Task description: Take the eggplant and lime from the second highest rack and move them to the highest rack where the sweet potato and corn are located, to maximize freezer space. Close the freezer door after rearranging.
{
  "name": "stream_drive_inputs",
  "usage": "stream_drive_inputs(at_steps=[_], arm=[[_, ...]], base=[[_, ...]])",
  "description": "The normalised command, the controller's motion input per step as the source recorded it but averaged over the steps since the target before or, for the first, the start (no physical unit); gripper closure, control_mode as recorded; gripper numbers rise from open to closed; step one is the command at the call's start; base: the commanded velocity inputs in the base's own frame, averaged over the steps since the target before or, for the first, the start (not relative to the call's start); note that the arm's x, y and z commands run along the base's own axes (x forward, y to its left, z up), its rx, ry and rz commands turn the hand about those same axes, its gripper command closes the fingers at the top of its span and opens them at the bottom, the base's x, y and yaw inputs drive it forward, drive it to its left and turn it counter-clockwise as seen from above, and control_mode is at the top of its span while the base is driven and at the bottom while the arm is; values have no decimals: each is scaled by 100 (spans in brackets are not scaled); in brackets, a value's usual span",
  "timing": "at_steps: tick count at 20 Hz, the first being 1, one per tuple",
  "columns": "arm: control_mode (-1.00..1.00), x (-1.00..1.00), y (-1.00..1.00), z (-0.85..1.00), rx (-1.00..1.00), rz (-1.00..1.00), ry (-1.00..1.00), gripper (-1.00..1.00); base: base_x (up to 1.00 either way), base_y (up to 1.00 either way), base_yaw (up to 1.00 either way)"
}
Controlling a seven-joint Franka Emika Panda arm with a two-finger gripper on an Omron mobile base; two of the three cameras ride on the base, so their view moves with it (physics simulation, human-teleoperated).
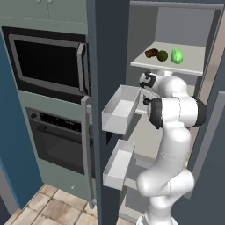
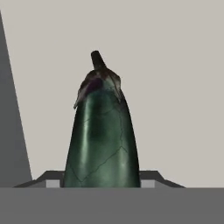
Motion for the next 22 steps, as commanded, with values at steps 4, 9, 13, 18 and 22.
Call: stream_drive_inputs(at_steps=[4, 9, 13, 18, 22], arm=[[-100, -82, 6, -1, 0, -1, -9, 100], [-100, -80, 15, 5, 0, 0, -7, 100], [-100, -67, 18, 30, 0, 0, -8, 100], [-100, -57, 8, 72, 0, 0, -31, 100], [-100, -47, 1, 95, -3, 0, -50, 100]], base=[[0, 0, 0], [0, 0, 0], [0, 0, 0], [0, 0, 0], [0, 0, 0]])
